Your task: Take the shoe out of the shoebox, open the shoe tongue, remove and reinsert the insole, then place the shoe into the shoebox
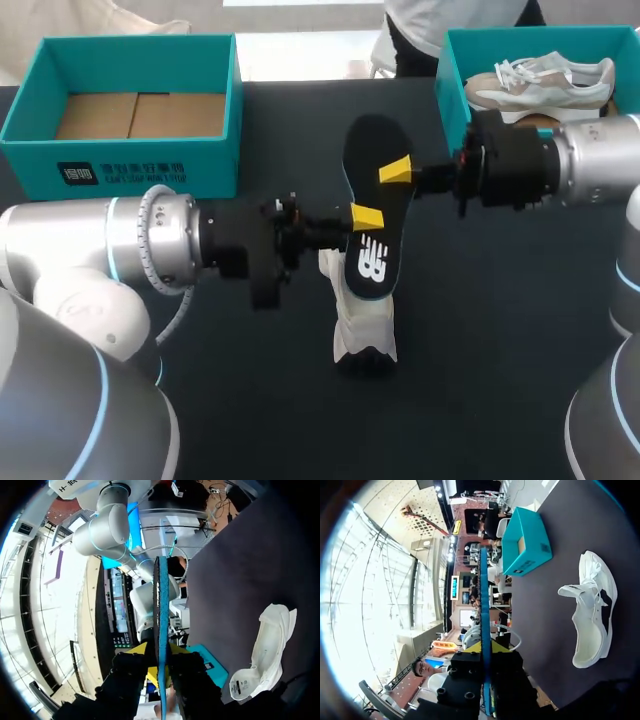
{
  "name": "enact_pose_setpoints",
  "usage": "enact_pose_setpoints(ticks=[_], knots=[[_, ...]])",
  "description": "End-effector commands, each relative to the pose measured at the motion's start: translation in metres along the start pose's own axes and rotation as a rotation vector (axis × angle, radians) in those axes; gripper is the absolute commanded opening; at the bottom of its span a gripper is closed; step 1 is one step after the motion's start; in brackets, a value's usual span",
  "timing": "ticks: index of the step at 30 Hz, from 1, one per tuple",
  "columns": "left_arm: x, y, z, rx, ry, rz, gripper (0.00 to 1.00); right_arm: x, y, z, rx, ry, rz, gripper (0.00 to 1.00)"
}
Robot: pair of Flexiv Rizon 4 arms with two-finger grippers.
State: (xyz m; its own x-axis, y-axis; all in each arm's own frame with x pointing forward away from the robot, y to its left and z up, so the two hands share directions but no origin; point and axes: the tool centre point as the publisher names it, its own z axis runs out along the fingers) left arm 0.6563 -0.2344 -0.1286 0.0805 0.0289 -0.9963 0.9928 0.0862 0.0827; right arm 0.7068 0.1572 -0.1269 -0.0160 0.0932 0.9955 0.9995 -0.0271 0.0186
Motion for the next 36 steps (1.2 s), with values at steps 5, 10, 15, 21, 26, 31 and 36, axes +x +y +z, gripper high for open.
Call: enact_pose_setpoints(ticks=[5, 10, 15, 21, 26, 31, 36], knots=[[-0.021, 0.028, -0.04, 0.035, 0.192, -0.009, 1.0, -0.018, 0.001, -0.009, -0.011, -0.003, 0.034, 0.0], [-0.046, 0.042, -0.047, 0.088, 0.418, 0.011, 1.0, -0.026, 0.002, -0.01, -0.009, -0.004, 0.044, 0.0], [-0.059, 0.047, -0.047, 0.072, 0.715, 0.185, 1.0, -0.033, 0.001, -0.007, -0.013, 0.012, 0.058, 0.0], [-0.056, 0.048, -0.047, 0.074, 0.854, 0.259, 1.0, -0.04, 0.0, -0.003, -0.004, 0.021, 0.072, 0.0], [-0.056, 0.048, -0.047, 0.074, 0.854, 0.259, 1.0, -0.04, 0.001, -0.003, -0.006, 0.013, 0.073, 0.0], [-0.056, 0.048, -0.047, 0.074, 0.854, 0.259, 1.0, -0.039, 0.005, -0.003, -0.005, 0.003, 0.063, 0.0], [-0.058, 0.04, -0.045, 0.105, 0.957, 0.249, 1.0, -0.038, 0.011, -0.001, 0.012, -0.02, 0.054, 0.0]])
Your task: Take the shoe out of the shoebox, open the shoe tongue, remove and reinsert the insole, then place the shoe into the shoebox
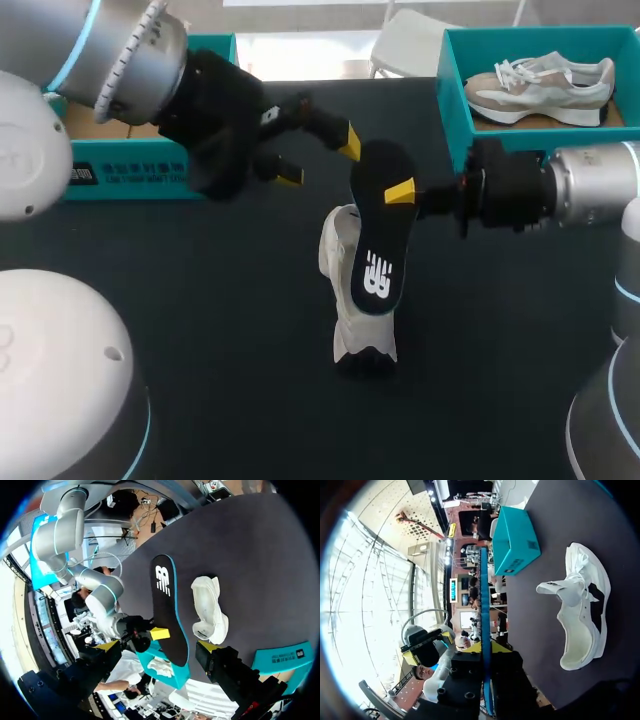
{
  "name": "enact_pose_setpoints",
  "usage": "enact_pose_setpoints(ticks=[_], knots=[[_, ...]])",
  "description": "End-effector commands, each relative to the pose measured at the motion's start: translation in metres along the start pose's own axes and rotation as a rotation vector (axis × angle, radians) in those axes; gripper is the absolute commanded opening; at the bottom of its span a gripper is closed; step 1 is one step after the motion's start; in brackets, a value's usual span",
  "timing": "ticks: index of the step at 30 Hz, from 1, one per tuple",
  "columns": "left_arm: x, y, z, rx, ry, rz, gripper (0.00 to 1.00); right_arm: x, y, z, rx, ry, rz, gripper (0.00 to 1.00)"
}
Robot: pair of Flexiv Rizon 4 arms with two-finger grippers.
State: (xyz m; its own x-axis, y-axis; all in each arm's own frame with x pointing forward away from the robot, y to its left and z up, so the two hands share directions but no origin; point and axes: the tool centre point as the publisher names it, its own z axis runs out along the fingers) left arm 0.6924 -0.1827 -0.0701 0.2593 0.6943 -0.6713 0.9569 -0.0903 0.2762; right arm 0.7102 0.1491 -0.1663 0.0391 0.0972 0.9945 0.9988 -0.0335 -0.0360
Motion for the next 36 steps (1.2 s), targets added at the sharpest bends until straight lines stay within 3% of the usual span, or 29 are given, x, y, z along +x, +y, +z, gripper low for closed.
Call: enact_pose_setpoints(ticks=[1, 6, 12, 15, 23, 29, 36], knots=[[-0.009, -0.005, 0.002, 0.078, 0.273, -0.019, 1.0, 0.002, 0.008, 0.004, 0.012, -0.021, -0.003, 0.0], [-0.012, -0.01, 0.004, 0.17, 0.481, -0.113, 1.0, 0.002, 0.012, 0.005, 0.014, -0.023, -0.007, 0.0], [-0.012, -0.013, 0.005, 0.222, 0.602, -0.243, 1.0, 0.0, 0.013, 0.006, 0.022, -0.026, -0.002, 0.0], [-0.01, -0.014, 0.004, 0.172, 0.696, -0.276, 1.0, 0.0, 0.014, 0.007, 0.024, -0.028, -0.003, 0.0], [-0.012, -0.009, 0.014, 0.166, 0.818, -0.209, 1.0, 0.001, 0.016, 0.01, 0.034, -0.029, -0.004, 0.0], [-0.024, -0.005, 0.022, 0.131, 0.855, -0.167, 1.0, 0.0, 0.016, 0.011, 0.033, -0.023, -0.002, 0.0], [-0.019, -0.004, 0.026, 0.122, 0.87, -0.185, 1.0, 0.002, 0.018, 0.01, 0.033, -0.029, -0.004, 0.0]])
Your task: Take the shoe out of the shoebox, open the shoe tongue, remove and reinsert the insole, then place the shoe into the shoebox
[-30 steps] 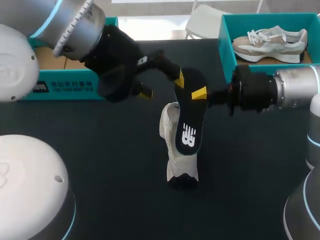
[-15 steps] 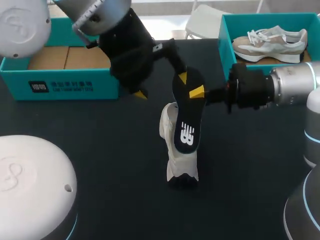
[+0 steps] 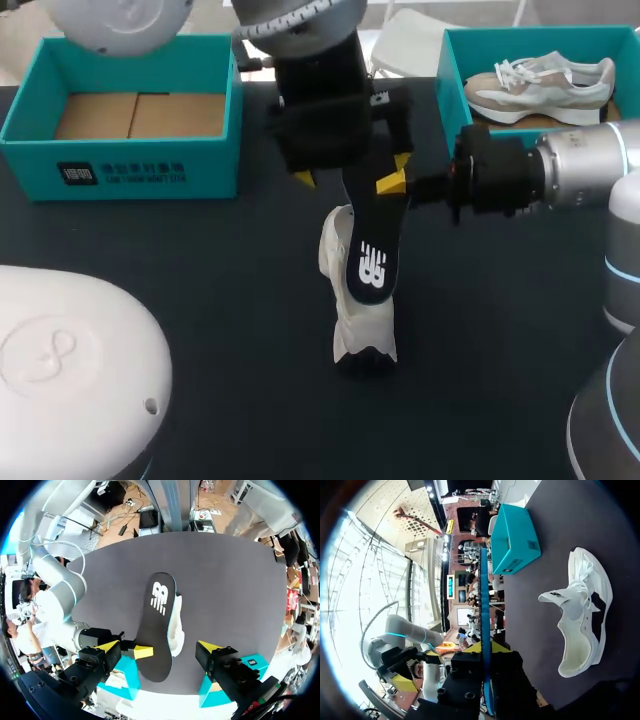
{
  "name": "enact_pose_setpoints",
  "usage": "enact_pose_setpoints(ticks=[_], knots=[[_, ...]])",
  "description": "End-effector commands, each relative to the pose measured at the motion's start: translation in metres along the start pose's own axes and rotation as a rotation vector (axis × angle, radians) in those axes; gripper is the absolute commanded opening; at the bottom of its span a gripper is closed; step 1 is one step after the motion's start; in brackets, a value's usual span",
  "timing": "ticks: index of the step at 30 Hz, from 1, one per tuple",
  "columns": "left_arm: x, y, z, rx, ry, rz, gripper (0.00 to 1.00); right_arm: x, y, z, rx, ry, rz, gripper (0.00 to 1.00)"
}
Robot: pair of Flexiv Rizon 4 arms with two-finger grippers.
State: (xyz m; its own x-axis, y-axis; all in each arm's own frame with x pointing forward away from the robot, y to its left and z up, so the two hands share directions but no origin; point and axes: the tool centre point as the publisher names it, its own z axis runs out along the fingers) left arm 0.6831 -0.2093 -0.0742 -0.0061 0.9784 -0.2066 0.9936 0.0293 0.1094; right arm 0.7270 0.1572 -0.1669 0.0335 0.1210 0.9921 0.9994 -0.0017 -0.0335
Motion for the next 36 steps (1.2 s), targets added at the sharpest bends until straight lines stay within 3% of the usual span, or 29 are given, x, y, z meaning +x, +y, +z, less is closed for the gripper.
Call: enact_pose_setpoints(ticks=[1, 26, 27, 32, 36], knots=[[-0.003, 0.005, 0.005, 0.004, 0.28, -0.013, 1.0, 0.001, 0.002, 0.001, 0.002, -0.006, 0.003, 0.0], [-0.004, 0.012, 0.025, 0.021, 0.119, -0.038, 1.0, 0.001, 0.003, -0.002, 0.001, 0.002, 0.002, 0.0], [-0.002, 0.012, 0.025, 0.027, 0.088, -0.034, 1.0, 0.001, 0.002, -0.003, 0.0, 0.001, 0.002, 0.0], [0.01, 0.013, 0.019, 0.003, -0.406, 0.08, 1.0, 0.001, 0.001, -0.004, -0.004, -0.002, 0.006, 0.0], [0.025, 0.013, 0.022, -0.015, -0.622, 0.052, 1.0, 0.002, 0.0, -0.006, -0.007, -0.005, 0.01, 0.0]])
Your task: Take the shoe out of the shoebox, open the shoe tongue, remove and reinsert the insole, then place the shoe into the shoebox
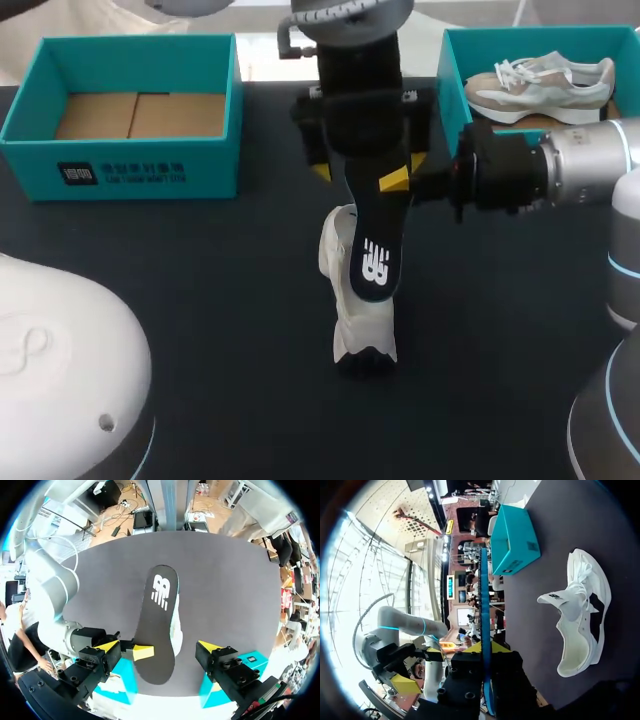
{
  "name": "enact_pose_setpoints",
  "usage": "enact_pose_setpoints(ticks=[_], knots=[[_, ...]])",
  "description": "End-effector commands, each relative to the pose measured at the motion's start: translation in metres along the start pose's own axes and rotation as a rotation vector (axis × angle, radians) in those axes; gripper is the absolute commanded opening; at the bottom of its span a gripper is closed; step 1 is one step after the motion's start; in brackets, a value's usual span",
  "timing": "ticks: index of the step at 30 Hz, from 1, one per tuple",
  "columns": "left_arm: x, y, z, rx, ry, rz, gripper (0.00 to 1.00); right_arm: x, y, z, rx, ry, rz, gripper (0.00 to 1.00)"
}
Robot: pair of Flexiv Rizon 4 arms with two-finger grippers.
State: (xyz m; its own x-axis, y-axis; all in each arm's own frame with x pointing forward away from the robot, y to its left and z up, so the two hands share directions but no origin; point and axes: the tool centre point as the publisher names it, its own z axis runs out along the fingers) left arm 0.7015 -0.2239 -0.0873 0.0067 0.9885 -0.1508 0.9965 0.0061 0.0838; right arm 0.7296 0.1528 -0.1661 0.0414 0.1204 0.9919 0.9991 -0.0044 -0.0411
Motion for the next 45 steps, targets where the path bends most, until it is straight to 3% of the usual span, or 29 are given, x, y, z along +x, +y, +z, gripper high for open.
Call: enact_pose_setpoints(ticks=[1, 8, 21, 24, 45], knots=[[0.039, -0.005, 0.008, -0.058, -0.736, 0.049, 1.0, 0.001, -0.003, -0.002, -0.006, -0.006, 0.002, 0.0], [0.062, -0.003, 0.019, -0.089, -0.991, -0.07, 1.0, 0.002, -0.004, -0.004, -0.009, -0.011, 0.007, 0.0], [0.08, 0.0, 0.032, -0.102, -1.17, -0.223, 1.0, 0.002, -0.01, -0.005, -0.018, -0.004, 0.012, 0.0], [0.078, 0.0, 0.037, -0.07, -1.117, -0.231, 1.0, 0.003, -0.01, -0.005, -0.019, -0.004, 0.01, 0.0], [0.078, 0.0, 0.037, -0.07, -1.117, -0.231, 1.0, 0.005, -0.022, 0.002, -0.002, 0.018, 0.022, 0.0]])
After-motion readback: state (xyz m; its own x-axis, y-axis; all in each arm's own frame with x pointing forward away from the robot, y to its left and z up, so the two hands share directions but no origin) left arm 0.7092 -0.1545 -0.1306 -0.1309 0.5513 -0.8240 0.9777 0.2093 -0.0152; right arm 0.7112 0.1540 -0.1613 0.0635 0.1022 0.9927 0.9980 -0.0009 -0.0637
